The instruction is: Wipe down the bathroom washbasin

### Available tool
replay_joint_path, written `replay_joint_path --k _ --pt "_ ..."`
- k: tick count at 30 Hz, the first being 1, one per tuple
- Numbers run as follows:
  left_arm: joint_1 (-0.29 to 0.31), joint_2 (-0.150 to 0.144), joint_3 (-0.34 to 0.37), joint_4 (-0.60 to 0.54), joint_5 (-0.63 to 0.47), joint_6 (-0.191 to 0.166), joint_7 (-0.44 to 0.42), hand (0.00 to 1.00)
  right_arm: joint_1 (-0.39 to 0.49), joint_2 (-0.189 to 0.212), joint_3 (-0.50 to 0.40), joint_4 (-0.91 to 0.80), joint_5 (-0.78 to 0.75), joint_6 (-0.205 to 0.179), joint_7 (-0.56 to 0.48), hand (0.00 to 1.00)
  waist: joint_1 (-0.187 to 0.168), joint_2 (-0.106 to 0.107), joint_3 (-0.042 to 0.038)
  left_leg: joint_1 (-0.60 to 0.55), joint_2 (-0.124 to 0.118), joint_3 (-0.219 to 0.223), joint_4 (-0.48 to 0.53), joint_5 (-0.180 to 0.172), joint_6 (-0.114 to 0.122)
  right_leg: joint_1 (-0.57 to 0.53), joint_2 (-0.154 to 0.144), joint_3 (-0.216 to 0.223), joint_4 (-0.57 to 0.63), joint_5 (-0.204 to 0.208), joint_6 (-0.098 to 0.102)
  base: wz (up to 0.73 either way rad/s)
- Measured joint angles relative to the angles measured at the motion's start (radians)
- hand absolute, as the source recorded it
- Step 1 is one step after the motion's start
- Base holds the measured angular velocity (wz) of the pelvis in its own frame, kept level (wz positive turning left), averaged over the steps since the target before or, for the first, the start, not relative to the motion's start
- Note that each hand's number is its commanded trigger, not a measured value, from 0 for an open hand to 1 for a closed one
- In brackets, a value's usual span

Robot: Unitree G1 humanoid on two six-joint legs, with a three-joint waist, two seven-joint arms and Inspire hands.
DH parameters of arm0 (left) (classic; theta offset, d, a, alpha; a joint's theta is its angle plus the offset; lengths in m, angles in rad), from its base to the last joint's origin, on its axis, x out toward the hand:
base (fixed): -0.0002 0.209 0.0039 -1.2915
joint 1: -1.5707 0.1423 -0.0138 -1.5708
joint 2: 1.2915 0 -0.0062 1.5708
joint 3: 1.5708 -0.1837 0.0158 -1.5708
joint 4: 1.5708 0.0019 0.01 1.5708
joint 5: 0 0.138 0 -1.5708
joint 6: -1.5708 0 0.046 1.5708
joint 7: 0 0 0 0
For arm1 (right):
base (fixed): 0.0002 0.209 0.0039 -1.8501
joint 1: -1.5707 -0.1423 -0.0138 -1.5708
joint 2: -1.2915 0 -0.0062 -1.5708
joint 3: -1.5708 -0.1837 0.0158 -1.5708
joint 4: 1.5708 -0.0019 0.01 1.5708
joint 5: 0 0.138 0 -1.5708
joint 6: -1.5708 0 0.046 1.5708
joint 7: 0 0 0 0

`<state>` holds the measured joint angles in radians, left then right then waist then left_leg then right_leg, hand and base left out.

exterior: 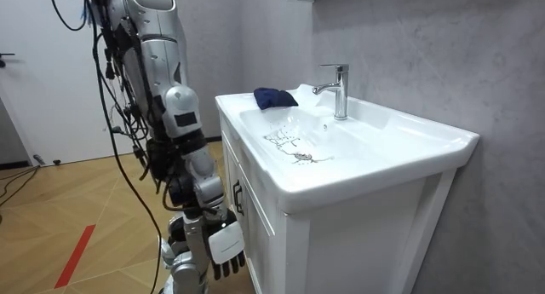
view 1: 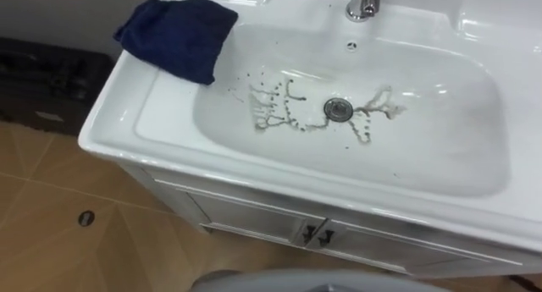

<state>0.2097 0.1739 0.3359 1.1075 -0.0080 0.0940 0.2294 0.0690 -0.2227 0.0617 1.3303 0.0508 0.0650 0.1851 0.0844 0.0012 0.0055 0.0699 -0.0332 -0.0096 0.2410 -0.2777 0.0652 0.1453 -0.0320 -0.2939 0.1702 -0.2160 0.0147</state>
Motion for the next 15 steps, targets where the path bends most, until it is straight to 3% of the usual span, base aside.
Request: replay_joint_path --k 4,6,9,12,15 --pt "0.007 0.002 0.059 -0.151 -0.01 -0.023 0.113 0.0 0.0 -0.02 -0.006 -0.009 -0.024 -0.001 -0.007 0.0 0.03 0.003 -0.0006 -0.004 0.0 -0.006 0.002 0.002 -0.001 -0.004 -0.001 -0.009 0.0 0.0 0.0 0.06" --pt "0.015 0.003 0.085 -0.26 -0.039 -0.068 0.184 0.0 -0.001 -0.023 -0.025 -0.021 -0.051 -0.012 -0.022 0.0 0.036 0.005 -0.001 -0.009 -0.003 -0.024 0.001 0.004 -0.005 -0.002 -0.001 -0.02 0.001 0.0 0.0 0.13" --pt "0.02 0.005 0.118 -0.424 -0.073 -0.102 0.277 0.0 0.001 -0.025 -0.063 -0.024 -0.053 -0.022 -0.024 0.0 0.047 0.011 -0.0049 -0.002 -0.004 -0.032 0.0 0.008 -0.007 -0.002 -0.001 -0.023 0.0 0.0 0.0 0.07" --pt "0.015 0.023 0.141 -0.531 -0.078 -0.142 0.357 0.0 0.014 -0.03 -0.087 -0.039 -0.06 -0.022 -0.03 0.0 0.061 0.024 -0.0088 0.004 -0.004 -0.034 -0.002 0.008 -0.007 0.0 0.0 -0.022 0.001 0.0 0.0 0.0" --pt "0.014 0.043 0.165 -0.687 -0.077 -0.151 0.429 0.0 0.023 -0.031 -0.096 -0.048 -0.06 -0.024 -0.03 0.0 0.063 0.03 -0.0089 0.003 -0.005 -0.034 -0.001 0.009 -0.007 -0.005 -0.001 -0.023 0.0 0.0 0.0 0.0"
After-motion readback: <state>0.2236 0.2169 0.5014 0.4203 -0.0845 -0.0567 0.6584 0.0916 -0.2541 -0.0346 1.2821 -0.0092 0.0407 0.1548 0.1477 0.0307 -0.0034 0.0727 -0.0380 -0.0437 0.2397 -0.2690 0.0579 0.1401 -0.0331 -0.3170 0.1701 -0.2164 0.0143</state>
